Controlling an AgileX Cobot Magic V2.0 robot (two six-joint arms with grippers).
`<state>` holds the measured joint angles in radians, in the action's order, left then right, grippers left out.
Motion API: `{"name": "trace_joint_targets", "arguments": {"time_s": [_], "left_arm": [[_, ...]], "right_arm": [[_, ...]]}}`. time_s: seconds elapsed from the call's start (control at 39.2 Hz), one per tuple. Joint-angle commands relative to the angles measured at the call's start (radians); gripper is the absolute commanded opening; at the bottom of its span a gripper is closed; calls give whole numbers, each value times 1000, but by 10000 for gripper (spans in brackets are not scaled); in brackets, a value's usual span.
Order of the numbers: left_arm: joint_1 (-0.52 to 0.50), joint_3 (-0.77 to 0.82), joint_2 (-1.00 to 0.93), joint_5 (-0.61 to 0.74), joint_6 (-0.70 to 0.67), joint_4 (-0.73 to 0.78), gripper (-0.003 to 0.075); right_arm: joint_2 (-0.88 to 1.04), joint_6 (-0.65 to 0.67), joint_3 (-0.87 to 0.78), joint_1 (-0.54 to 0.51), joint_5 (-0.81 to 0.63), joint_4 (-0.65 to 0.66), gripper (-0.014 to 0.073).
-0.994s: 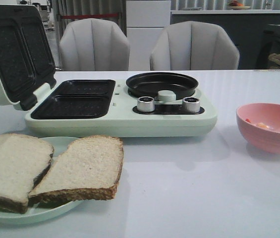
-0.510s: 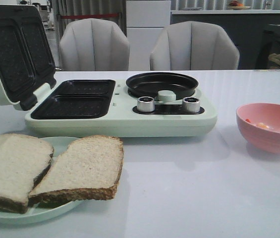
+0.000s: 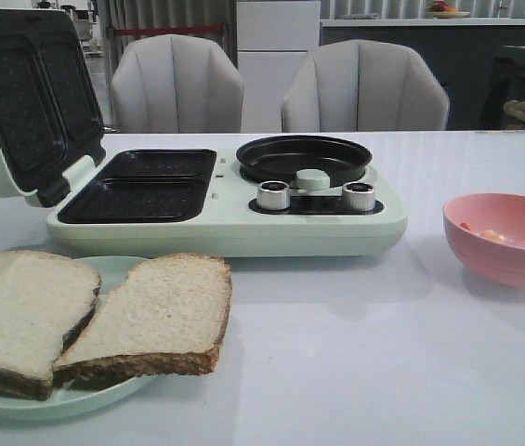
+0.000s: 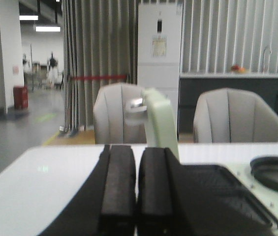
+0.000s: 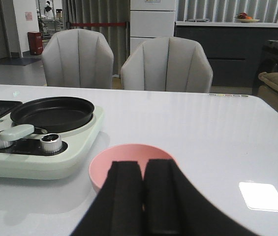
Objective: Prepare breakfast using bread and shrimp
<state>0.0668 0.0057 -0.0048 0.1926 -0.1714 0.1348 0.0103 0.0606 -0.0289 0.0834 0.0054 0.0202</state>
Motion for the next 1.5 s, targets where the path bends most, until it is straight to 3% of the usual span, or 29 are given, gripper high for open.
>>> {"name": "trace_joint_targets", "arguments": {"time_s": [0.0,0.1,0.31,0.46,0.71,0.92,1.02,1.17,1.22,1.48], "left_arm": [[-3,-2,-15,179,0,0,113],[-3,-63,1,118,0,0,113],[-3,-252,102,-157,0,0,113],[-3,-338,179,-282,0,-15,113],[-3,-339,192,-285,0,-20,113],[-3,-339,196,-365,0,-32,129],[-3,-339,198,-392,0,-30,214],[-3,-341,198,-392,0,-22,505],[-3,-341,198,-393,0,-22,565],[-3,-341,198,-367,0,47,584]], "right_arm": [[21,-2,19,-6,-77,7,141],[21,-2,19,-6,-77,7,141],[21,-2,19,-6,-77,7,141],[21,-2,19,-6,-77,7,141],[21,-2,19,-6,-76,7,141],[21,-2,19,-6,-76,7,141],[21,-2,19,-6,-76,7,141],[21,-2,19,-6,-76,7,141],[21,-2,19,-6,-76,7,141],[21,-2,19,-6,-76,7,141]]}}
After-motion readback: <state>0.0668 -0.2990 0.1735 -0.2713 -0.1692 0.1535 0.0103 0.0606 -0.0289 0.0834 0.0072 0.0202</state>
